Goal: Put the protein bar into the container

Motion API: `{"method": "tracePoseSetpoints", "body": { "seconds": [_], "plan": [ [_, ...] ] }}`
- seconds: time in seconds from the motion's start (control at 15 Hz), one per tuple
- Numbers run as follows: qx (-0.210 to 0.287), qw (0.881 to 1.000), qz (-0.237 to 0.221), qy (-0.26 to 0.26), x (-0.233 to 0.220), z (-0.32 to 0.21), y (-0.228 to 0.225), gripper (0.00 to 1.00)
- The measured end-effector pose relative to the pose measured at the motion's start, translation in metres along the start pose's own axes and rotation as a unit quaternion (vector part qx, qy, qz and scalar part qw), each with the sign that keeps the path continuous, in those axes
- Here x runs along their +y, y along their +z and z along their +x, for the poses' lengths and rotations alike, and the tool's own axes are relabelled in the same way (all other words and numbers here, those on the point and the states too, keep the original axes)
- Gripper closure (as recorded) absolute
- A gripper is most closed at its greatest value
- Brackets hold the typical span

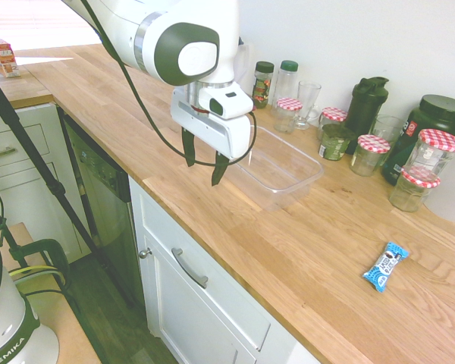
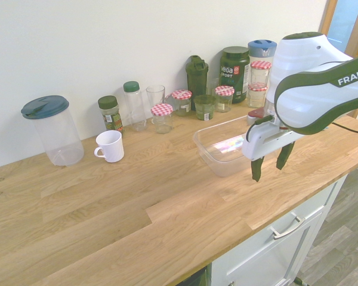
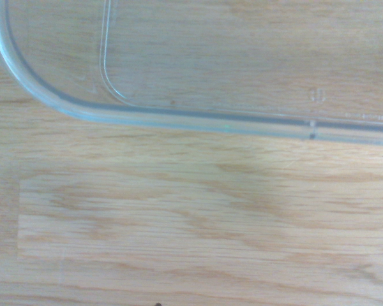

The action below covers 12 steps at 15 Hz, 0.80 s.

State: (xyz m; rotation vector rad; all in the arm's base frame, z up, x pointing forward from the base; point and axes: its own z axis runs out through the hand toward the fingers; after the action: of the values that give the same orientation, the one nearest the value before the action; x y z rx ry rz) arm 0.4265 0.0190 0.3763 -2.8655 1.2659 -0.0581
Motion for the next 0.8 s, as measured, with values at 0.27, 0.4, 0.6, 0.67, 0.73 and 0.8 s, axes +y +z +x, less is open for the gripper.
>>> {"method": "tracePoseSetpoints", "body": {
  "seconds": [0.27, 0.4, 0.6, 0.67, 0.73, 0.8],
  "plan": [
    [0.001, 1.000, -0.002, -0.004, 0.010, 0.011, 0.001, 0.00],
    [0.004, 1.000, -0.003, 0.005, 0.029, 0.026, 0.007, 0.00],
    [0.015, 0.999, 0.004, 0.031, 0.070, 0.062, 0.009, 0.00],
    [0.020, 0.999, 0.008, 0.040, 0.085, 0.075, 0.008, 0.00],
    [0.023, 0.999, 0.012, 0.048, 0.102, 0.087, 0.008, 0.00],
    [0.027, 0.998, 0.016, 0.055, 0.115, 0.098, 0.008, 0.00]
  ]
}}
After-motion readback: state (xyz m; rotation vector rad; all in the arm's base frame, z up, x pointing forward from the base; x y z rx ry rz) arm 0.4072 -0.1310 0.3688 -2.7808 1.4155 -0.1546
